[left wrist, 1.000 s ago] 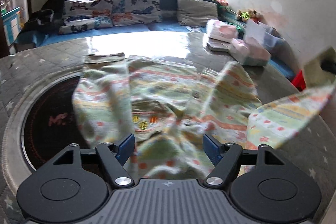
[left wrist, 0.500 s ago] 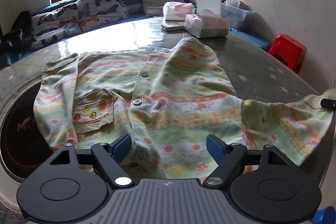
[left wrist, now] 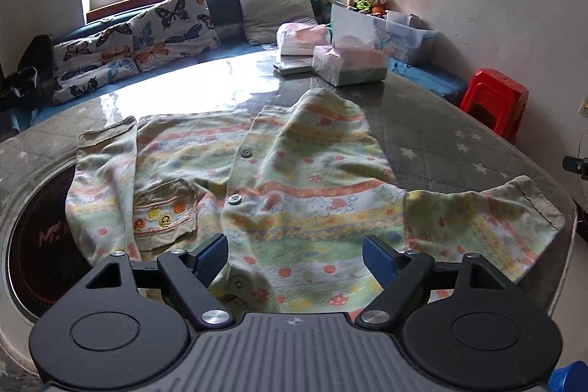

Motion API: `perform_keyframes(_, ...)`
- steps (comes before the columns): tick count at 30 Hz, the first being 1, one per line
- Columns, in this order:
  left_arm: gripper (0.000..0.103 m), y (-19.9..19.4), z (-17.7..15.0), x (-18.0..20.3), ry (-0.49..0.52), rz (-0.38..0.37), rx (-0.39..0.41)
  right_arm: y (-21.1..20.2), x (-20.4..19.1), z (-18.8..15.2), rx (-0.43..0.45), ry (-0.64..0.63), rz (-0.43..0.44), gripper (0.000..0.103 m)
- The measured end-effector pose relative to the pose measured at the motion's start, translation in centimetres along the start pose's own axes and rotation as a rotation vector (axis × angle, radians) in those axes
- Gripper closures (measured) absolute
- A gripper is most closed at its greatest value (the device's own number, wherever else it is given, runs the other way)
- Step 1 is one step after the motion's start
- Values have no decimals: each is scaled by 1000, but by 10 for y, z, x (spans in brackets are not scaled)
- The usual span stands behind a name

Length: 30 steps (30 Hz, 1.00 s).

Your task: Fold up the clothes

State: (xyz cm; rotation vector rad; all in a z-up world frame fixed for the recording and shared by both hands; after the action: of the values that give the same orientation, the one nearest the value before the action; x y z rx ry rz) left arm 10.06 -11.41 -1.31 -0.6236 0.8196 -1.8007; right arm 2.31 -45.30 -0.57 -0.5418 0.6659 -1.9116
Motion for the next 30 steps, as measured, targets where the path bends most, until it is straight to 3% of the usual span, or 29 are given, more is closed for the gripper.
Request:
perform_keyframes(4, 20, 3, -2, 8, 9, -22, -10, 3, -11, -3, -28, -24, 110, 59)
perform_keyframes(9, 20, 7, -7, 20, 38, -56, -28, 20, -46, -17, -134, -78, 272, 63)
perform_keyframes(15, 20, 14, -14, 30, 70, -90, -55, 36, -61, -20, -170, -110, 255, 63)
perform_keyframes(21, 20, 21, -17, 28, 63, -106, -73, 56, -66, 2, -177, -154, 233, 63)
perform_keyframes(27, 21, 16, -3, 0, -11, -65, -35, 61, -105, 44, -130, -224, 329, 64)
perform_keyframes(30, 21, 14, 3, -19, -59, -33, -20, 67, -144, 68, -115, -272, 411, 66)
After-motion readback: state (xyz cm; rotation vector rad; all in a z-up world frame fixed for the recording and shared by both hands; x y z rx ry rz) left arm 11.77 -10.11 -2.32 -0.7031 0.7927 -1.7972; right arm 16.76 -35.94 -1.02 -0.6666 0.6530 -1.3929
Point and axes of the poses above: each gripper's, at about its wrist camera, not at the fingertips, and y roughly the way its jaws point, x to its right, z to its top, the point moved 3 cm from there along y, roughly the way its jaws point, and after that the axes turned 8 degrees about -x, right-handed, at the moved point
